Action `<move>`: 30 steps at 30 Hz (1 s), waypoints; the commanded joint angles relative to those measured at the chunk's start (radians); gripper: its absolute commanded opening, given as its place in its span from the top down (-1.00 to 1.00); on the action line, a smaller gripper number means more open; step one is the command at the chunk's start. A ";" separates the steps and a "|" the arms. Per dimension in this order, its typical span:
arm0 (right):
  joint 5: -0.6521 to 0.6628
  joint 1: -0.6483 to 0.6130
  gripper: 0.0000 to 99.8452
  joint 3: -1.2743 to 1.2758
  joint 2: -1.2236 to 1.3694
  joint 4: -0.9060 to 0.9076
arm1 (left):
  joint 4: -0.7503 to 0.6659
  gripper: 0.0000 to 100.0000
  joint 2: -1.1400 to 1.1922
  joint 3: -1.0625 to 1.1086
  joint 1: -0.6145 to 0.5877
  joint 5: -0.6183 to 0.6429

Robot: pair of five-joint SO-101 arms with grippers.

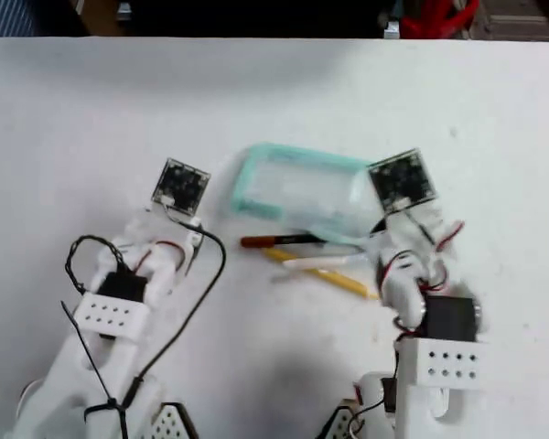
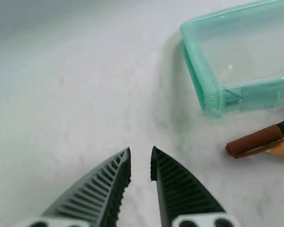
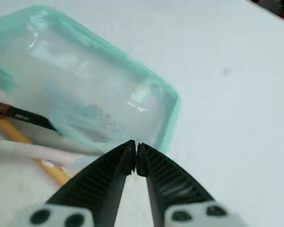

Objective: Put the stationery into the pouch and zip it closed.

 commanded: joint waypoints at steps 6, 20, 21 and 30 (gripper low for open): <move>0.226 0.193 0.96 -0.092 0.228 0.002 | -0.018 0.82 -0.004 -0.011 0.008 -0.012; 0.247 0.252 0.96 -0.292 0.567 -0.039 | -0.018 0.82 0.001 -0.006 0.001 -0.012; 0.245 0.262 0.96 -0.325 0.610 -0.035 | -0.018 0.82 0.001 -0.006 -0.012 -0.012; 0.120 0.291 0.96 -0.488 0.931 -0.025 | -0.046 0.82 0.001 -0.005 -0.035 -0.012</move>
